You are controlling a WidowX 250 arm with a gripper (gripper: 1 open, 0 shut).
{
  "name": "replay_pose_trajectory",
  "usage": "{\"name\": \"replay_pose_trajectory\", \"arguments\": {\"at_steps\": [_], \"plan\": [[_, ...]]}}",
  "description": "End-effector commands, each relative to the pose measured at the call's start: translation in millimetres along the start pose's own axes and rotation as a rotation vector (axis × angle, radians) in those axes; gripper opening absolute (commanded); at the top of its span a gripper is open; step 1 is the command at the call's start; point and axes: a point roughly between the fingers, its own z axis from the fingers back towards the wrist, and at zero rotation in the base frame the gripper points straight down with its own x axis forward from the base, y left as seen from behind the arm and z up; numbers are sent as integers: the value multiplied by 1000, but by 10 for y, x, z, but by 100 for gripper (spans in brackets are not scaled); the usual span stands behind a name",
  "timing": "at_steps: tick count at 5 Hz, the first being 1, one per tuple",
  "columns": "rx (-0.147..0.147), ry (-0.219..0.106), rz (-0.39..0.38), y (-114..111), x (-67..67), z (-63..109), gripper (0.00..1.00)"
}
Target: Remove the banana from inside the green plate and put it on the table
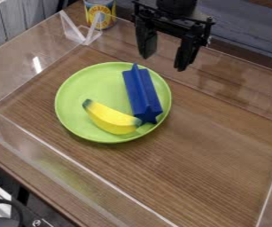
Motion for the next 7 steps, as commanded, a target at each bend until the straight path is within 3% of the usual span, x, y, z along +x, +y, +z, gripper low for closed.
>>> {"name": "replay_pose_trajectory", "arguments": {"at_steps": [1,4,5,6,7], "plan": [[3,15,-93,30,-116,-159,100],[43,-14,-715,487,-522,-341,100],[60,-16,-819,775,-553,-455,100],[73,-15,-853,969,-578,-614,100],[70,-15,-844,952,-584,-826,100]]}}
